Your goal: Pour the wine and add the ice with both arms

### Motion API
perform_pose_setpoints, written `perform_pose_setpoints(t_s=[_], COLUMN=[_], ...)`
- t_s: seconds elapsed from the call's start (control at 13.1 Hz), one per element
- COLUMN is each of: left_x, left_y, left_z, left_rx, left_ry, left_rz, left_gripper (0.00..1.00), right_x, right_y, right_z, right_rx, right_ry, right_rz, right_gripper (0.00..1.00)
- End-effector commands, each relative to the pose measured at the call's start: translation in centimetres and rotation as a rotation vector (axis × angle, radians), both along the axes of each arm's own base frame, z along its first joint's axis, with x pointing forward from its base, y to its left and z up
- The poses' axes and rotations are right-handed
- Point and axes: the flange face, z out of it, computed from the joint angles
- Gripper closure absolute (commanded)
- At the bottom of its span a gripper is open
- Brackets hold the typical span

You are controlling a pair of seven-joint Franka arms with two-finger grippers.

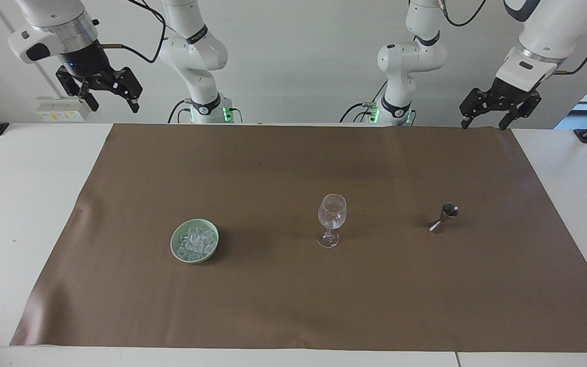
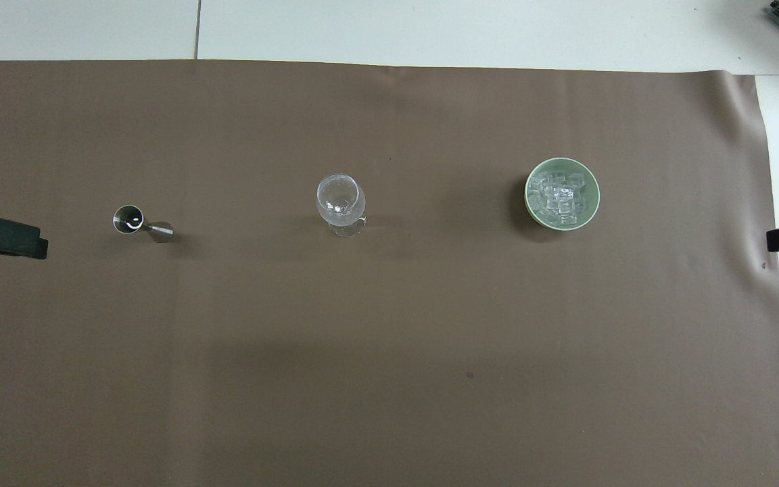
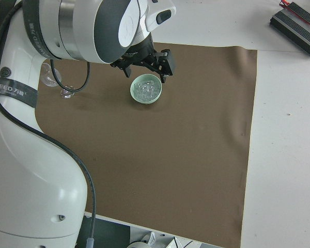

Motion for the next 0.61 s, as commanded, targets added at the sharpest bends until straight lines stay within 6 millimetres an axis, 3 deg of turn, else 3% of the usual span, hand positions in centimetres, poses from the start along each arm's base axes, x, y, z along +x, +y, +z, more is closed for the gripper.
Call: perform_pose_setpoints(t_s=[0.0, 0.53], left_x=[-0.18, -0.29], left_y=[-0.19, -0.19], left_z=[0.43, 0.38], left_rx=[-0.009, -0.008], left_ry=[-0.019, -0.012], left_rz=[-0.015, 0.001], left_gripper=[0.0, 0.0], right_x=[-0.43, -0.44], right_y=[0.12, 0.04], right_z=[-0.02, 0.05], right_rx=[0.012, 0.012], right_ry=[-0.003, -0.004], right_rz=[0.013, 0.012], right_gripper=[0.0, 0.0])
